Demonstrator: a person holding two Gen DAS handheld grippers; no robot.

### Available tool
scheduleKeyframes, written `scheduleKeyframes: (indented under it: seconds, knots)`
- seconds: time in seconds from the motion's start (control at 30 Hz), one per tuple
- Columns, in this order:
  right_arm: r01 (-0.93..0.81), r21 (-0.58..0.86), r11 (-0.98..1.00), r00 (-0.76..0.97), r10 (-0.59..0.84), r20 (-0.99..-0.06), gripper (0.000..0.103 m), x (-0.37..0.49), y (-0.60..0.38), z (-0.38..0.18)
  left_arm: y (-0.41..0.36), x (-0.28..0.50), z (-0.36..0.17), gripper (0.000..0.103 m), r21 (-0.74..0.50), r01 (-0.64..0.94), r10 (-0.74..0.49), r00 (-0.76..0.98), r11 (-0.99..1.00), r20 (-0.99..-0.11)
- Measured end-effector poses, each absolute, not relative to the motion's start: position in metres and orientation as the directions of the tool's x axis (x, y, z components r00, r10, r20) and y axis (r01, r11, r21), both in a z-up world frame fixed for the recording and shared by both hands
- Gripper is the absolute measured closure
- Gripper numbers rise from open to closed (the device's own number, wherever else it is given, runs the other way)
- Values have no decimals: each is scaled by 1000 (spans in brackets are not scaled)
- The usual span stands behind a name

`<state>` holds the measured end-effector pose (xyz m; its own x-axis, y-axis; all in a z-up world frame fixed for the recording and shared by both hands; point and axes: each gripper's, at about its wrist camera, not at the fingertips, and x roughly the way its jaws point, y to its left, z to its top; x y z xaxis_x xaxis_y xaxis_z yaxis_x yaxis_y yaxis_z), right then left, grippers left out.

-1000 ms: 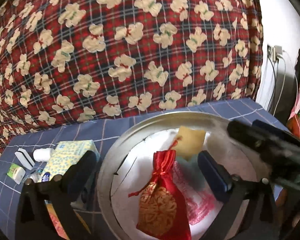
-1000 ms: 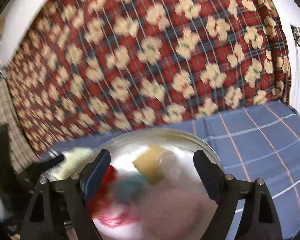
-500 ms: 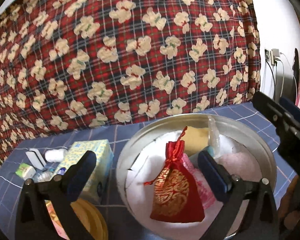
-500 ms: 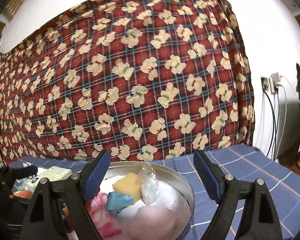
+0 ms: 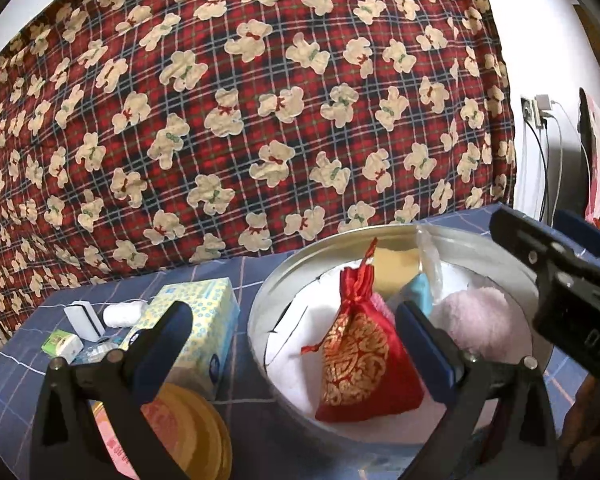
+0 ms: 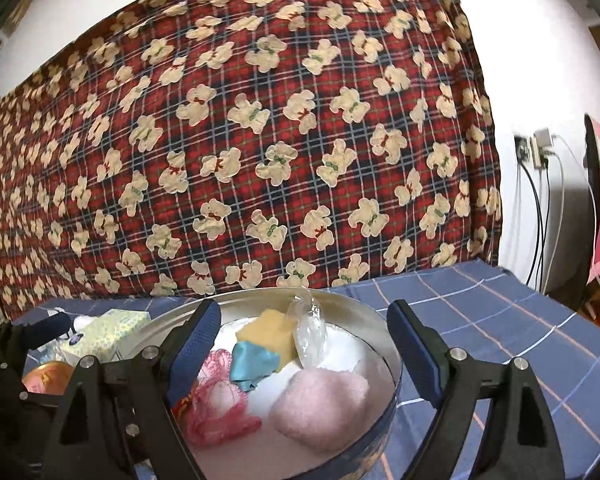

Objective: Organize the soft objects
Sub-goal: 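Move both open tools away from the tin toward the remaining table items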

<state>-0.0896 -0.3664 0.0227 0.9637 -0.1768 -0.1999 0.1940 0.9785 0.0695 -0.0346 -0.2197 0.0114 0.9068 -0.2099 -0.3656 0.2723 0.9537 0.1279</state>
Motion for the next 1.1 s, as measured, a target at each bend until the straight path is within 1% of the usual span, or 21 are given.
scheduleKeyframes:
  seconds: [0.13, 0.23, 0.47, 0.8, 1.1]
  knots:
    - [189, 79, 979, 962, -169, -216, 16, -92, -362, 21, -216, -41, 6, 0, 139, 281, -212, 902, 950, -376]
    - [198, 90, 976, 957, -172, -232, 16, -95, -358, 20, -210, -46, 7, 0, 132, 279, -214, 905, 951, -368]
    - [210, 126, 970, 955, -176, -237, 16, -103, -350, 17, -199, -58, 7, 0, 139, 290, -223, 905, 947, -362]
    - [192, 135, 972, 957, -154, -247, 16, -106, -321, 14, -174, -66, 7, 1, 128, 277, -216, 907, 952, -362]
    - [173, 163, 971, 961, -130, -244, 16, -105, -290, 14, -142, -65, 6, 0, 116, 245, -188, 911, 962, -366]
